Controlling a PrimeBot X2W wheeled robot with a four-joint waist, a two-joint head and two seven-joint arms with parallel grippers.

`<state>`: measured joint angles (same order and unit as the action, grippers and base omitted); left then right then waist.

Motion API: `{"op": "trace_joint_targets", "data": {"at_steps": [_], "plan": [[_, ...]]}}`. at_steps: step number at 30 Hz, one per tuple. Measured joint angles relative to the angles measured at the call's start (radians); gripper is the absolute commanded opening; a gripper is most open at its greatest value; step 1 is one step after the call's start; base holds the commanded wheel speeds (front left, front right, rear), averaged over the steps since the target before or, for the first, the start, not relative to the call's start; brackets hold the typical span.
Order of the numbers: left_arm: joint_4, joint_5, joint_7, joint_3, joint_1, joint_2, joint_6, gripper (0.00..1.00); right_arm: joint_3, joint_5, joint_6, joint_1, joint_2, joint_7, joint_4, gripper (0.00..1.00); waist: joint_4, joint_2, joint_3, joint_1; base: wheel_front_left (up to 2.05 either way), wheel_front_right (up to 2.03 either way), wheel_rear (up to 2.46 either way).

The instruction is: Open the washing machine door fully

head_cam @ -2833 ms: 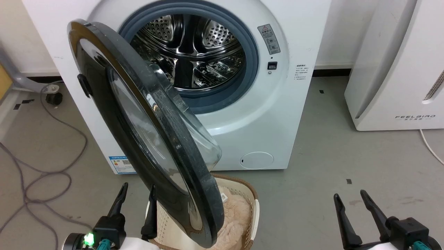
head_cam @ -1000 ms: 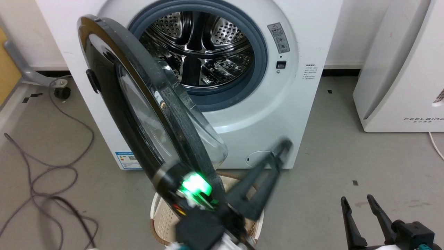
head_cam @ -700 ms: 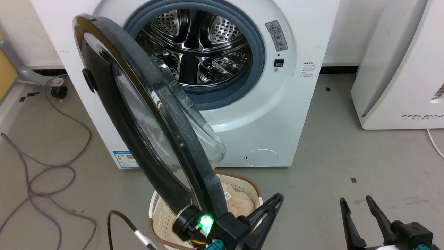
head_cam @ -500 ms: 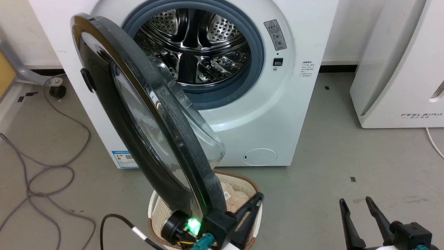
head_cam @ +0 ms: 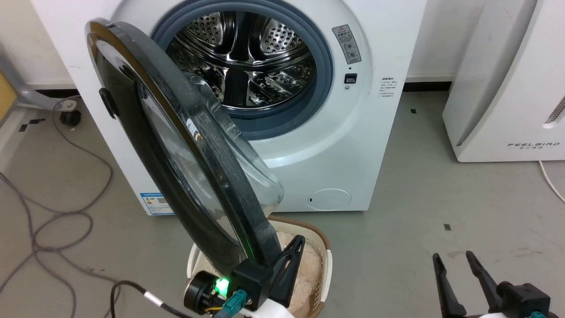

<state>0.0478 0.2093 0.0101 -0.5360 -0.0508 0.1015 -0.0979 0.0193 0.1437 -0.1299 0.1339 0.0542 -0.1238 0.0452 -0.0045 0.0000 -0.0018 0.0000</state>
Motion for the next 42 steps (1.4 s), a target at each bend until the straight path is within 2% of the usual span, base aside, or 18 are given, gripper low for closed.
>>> {"op": "trace_joint_targets", "data": {"at_steps": [9, 18, 30, 37, 42], "plan": [[0.059, 0.022, -0.007, 0.015, 0.078, 0.009, -0.036, 0.0, 0.006, 0.006, 0.0, 0.001, 0.0, 0.002, 0.0, 1.0, 0.053, 0.0, -0.002, 0.0, 0.0, 0.0, 0.0], [0.148, 0.023, -0.012, 0.047, 0.165, 0.044, -0.087, 0.0, 0.019, 0.006, 0.0, 0.0, -0.001, 0.002, -0.001, 1.0, 0.163, 0.0, 0.004, 0.0, 0.0, 0.0, 0.0], [0.173, 0.033, -0.075, 0.202, 0.216, 0.104, -0.182, 0.0, 0.025, -0.002, 0.0, -0.017, -0.001, 0.003, -0.004, 1.0, 0.319, 0.0, 0.025, 0.0, 0.0, 0.0, 0.0], [0.12, 0.086, -0.14, 0.31, 0.209, 0.146, -0.181, 0.0, 0.016, -0.003, 0.0, -0.021, -0.001, 0.016, -0.004, 1.0, 0.342, 0.0, 0.034, 0.0, 0.0, 0.0, 0.0], [0.012, 0.147, -0.196, 0.407, 0.17, 0.175, -0.17, 0.0, 0.01, -0.005, 0.0, -0.024, -0.001, 0.017, -0.003, 1.0, 0.331, 0.0, 0.035, 0.0, 0.0, 0.0, 0.0]]}}
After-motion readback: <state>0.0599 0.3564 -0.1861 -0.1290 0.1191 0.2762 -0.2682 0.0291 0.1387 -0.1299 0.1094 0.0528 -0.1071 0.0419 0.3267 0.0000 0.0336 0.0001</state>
